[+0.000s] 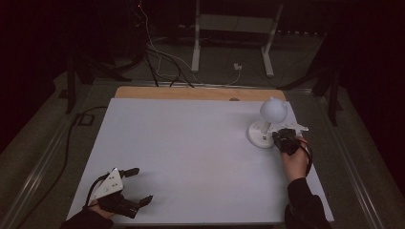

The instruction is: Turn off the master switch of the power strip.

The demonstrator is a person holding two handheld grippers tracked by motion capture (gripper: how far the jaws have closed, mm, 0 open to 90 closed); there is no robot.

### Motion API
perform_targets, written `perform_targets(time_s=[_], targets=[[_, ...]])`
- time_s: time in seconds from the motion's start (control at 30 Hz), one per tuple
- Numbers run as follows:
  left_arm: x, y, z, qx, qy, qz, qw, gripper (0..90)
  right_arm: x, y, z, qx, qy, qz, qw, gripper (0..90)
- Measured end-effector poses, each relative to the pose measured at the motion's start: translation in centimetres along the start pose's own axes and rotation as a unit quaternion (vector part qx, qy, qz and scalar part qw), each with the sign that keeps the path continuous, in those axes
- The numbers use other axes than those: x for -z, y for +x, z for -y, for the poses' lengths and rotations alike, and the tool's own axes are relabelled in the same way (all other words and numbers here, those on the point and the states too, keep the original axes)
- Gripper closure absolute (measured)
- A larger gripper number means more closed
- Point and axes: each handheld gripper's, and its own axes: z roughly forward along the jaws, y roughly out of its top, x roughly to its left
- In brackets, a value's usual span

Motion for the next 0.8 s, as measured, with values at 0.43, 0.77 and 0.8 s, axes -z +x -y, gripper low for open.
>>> perform_targets(time_s=[0.43,0.77,0.8], targets=[[0.02,-0.07,0.0,-0.002,0.001,0.003,1.0,0.3,-0.1,0.33,0.01,0.008,0.005,0.011,0.9999,90.0],[-0.01,-0.03,0.0,0.0,-0.003,0.003,1.0,0.3,-0.15,0.27,-0.01,0.012,0.002,0.014,0.9998,90.0],[-0.02,-0.02,-0.01,-0.001,-0.002,0.003,1.0,0.3,-0.19,0.33,-0.01,0.008,-0.001,0.011,0.9999,90.0]])
